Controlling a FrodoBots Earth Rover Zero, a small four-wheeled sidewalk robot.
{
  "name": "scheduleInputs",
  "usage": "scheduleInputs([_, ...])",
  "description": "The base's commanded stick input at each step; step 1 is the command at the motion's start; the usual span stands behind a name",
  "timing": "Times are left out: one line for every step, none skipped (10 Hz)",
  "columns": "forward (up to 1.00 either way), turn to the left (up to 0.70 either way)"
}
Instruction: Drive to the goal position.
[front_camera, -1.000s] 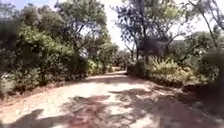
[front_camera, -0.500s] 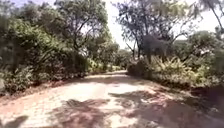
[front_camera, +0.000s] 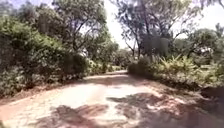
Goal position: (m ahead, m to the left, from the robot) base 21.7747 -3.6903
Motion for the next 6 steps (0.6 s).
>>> scheduleInputs([0.7,0.0])
scheduleInputs([0.7,0.0])
scheduleInputs([0.7,0.0])
scheduleInputs([0.7,0.0])
scheduleInputs([0.7,0.0])
scheduleInputs([0.7,0.0])
